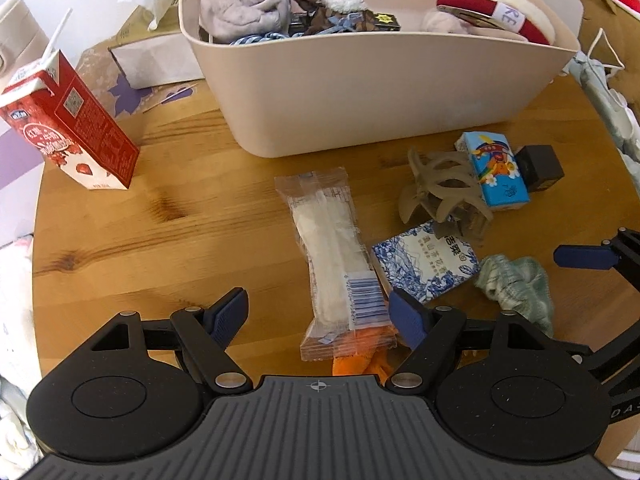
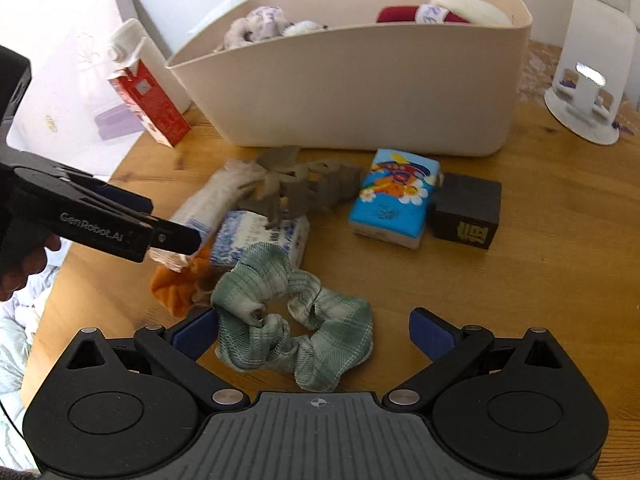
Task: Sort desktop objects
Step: 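Grasp the wrapped white packet with the left tool while the right tool grasps the green scrunchie, then carry the white packet and green scrunchie over the basket and release both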
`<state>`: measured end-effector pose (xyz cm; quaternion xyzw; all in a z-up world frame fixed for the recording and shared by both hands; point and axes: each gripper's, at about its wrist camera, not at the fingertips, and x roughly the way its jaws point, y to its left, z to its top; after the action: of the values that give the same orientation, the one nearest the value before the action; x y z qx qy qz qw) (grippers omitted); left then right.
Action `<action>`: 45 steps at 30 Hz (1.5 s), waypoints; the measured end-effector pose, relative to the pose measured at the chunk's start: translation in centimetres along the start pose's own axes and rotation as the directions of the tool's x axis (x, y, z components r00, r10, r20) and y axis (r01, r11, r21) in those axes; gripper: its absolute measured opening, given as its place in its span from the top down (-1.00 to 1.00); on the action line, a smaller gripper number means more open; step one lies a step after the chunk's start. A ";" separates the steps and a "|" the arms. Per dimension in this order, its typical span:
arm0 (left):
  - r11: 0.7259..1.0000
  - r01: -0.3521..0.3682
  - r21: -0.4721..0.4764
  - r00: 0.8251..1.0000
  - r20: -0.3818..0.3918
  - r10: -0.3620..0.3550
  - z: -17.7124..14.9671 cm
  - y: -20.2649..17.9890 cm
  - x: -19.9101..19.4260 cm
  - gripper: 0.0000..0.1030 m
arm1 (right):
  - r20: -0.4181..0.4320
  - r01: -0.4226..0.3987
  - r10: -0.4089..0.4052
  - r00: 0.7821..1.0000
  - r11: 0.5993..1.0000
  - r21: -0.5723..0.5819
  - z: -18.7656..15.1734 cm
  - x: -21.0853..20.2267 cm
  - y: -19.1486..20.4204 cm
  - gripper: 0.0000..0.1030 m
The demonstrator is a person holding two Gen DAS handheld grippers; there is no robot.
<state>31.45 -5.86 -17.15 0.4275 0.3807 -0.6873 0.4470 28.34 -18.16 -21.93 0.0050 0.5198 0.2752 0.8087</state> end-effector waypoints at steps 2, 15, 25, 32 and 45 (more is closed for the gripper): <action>1.000 0.001 -0.012 1.000 0.000 -0.001 0.1 0.2 0.3 -0.53 | -0.010 0.011 -0.011 1.000 1.000 -0.002 0.1 0.3 -0.2 -1.00; 0.997 0.028 -0.069 1.000 -0.010 -0.029 0.9 1.0 1.9 -0.45 | -0.007 0.030 -0.030 1.000 0.999 -0.015 0.7 1.3 -0.4 -0.80; 0.999 0.052 0.000 0.999 -0.006 -0.052 1.1 0.6 2.3 0.26 | 0.002 0.056 -0.056 0.998 0.997 -0.047 1.1 1.1 -0.8 -0.18; 0.999 0.035 0.014 0.999 -0.012 -0.035 0.8 0.5 2.2 0.35 | -0.006 0.050 -0.050 0.999 0.998 -0.033 1.1 0.6 -1.7 0.40; 0.999 0.048 0.001 0.999 0.010 -0.048 -0.7 0.4 0.1 0.38 | 0.021 0.036 -0.036 0.999 0.999 -0.002 0.4 -1.5 -2.2 0.63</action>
<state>31.97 -5.41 -17.56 0.4151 0.3885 -0.6999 0.4322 29.21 -20.59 -21.12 -0.0025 0.5111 0.2611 0.8189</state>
